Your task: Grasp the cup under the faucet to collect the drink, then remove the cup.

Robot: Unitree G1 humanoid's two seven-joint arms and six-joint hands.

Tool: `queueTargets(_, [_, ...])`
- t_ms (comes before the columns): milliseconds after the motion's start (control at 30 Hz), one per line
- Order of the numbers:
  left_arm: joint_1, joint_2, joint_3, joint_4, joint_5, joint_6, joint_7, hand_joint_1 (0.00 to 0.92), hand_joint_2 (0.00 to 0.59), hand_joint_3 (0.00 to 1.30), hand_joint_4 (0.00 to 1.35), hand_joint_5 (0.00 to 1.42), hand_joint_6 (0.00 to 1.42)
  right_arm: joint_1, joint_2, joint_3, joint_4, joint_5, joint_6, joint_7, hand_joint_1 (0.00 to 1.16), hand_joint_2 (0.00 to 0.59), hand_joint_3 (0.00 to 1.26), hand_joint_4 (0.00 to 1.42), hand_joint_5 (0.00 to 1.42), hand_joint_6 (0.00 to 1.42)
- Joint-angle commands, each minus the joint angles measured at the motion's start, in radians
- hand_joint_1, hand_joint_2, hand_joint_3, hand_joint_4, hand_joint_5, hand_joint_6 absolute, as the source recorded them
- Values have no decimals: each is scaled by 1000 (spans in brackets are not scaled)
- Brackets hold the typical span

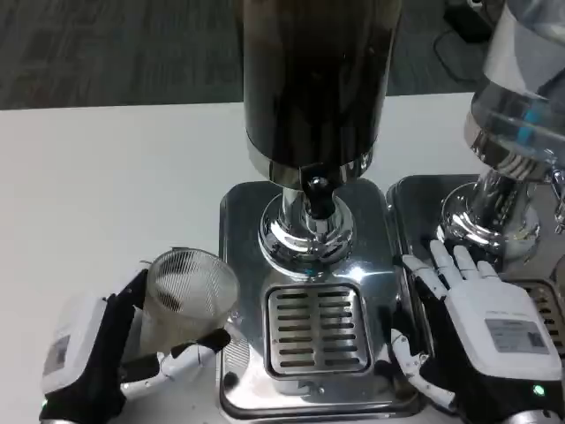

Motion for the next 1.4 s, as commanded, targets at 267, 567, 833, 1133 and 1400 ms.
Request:
queueTargets(267, [4, 7, -2, -26, 16, -5, 58, 553, 174, 331, 354, 660, 669, -8, 7, -7, -5, 12, -6, -1, 381, 540, 166, 0, 0, 47])
queueTargets(567, [-6, 14, -2, -20, 18, -11, 67, 569, 172, 345, 370, 661, 695, -9, 24, 0, -4, -5, -1, -10, 381, 540, 166, 0, 0, 48])
queueTargets(833, [-13, 17, 1, -25, 25, -19, 80, 576, 168, 358, 370, 661, 702, -17, 33, 2, 5, -12, 1, -12, 381, 540, 166, 0, 0, 48])
queueTargets(1133, [-25, 29, 8, -51, 30, -34, 80, 595, 166, 368, 370, 661, 719, -19, 51, 6, 19, -14, 8, -29, 381, 540, 166, 0, 0, 48])
queueTargets(1400, [-58, 42, -1, -74, 37, -68, 58, 598, 166, 368, 370, 661, 713, -2, 81, 20, 25, -37, 26, -63, 381, 540, 166, 0, 0, 48])
